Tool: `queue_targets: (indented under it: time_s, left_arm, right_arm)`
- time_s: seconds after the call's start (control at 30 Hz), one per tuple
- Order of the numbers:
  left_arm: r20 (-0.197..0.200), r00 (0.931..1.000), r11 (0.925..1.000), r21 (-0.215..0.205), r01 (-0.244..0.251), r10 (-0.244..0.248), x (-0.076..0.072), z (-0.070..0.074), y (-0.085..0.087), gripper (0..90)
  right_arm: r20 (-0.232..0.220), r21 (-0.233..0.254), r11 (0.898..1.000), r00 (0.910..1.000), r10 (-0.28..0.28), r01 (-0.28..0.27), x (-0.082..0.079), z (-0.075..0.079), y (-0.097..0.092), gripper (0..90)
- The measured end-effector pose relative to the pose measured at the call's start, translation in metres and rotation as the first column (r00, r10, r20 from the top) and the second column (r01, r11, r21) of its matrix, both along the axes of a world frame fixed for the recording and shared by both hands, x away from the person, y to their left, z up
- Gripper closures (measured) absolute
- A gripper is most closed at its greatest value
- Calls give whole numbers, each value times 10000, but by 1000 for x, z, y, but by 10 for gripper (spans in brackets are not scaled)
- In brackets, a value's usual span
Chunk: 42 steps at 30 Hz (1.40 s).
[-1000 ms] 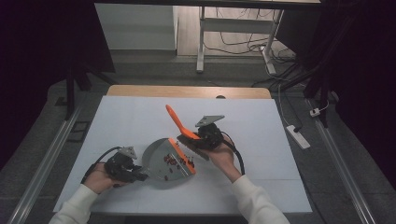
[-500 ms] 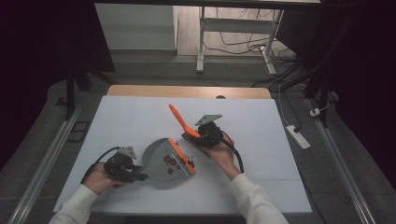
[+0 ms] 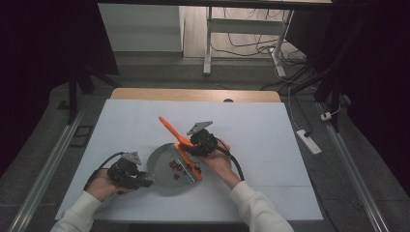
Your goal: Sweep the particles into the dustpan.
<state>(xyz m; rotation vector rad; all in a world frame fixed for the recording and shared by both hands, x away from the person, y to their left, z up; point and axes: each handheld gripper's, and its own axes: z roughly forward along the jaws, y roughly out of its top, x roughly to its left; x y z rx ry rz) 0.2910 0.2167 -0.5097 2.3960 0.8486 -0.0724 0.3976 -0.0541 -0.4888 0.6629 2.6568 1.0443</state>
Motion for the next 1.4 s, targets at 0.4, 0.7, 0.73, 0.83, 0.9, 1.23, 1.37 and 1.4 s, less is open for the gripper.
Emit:
queue_targets:
  time_s: [0.4, 0.7, 0.73, 0.83, 0.9, 1.23, 1.37, 1.4]
  left_arm:
    - [-1, 10000, 10000, -15, -4, 4, -1, 0, -1, 622]
    - [-31, 10000, 10000, -20, 54, -54, -2, -1, 0, 621]
    - [-10, 10000, 10000, 6, 56, -56, -2, -1, 0, 622]
    - [-37, 9999, 10000, 15, 95, -95, -2, -2, -1, 622]
    - [-41, 9999, 9999, 42, 138, -138, -2, -1, -1, 621]
    - [4, 9999, 9999, 79, 124, -124, -5, 0, -1, 621]
    - [-8, 9999, 9999, 53, 126, -126, -4, 0, -1, 621]
    - [-6, 9999, 9999, 55, 126, -126, -4, 0, -1, 621]
  right_arm:
    - [751, 1344, 9899, 9956, -554, 449, -23, 41, -38, 701]
    - [726, 920, 9827, 9832, -1674, 1605, -27, 40, -71, 700]
    - [701, 787, 9837, 9834, -1675, 1619, -28, 37, -72, 700]
    - [572, 479, 9852, 9843, -1670, 1644, -27, 30, -74, 700]
    - [449, 357, 9843, 9837, -1742, 1727, -26, 25, -73, 700]
    - [332, -170, 9880, 9877, -1531, 1537, -25, 11, -64, 700]
    - [175, -310, 9895, 9899, -1409, 1414, -27, 6, -59, 700]
    - [128, -253, 9902, 9905, -1371, 1373, -28, 5, -58, 700]
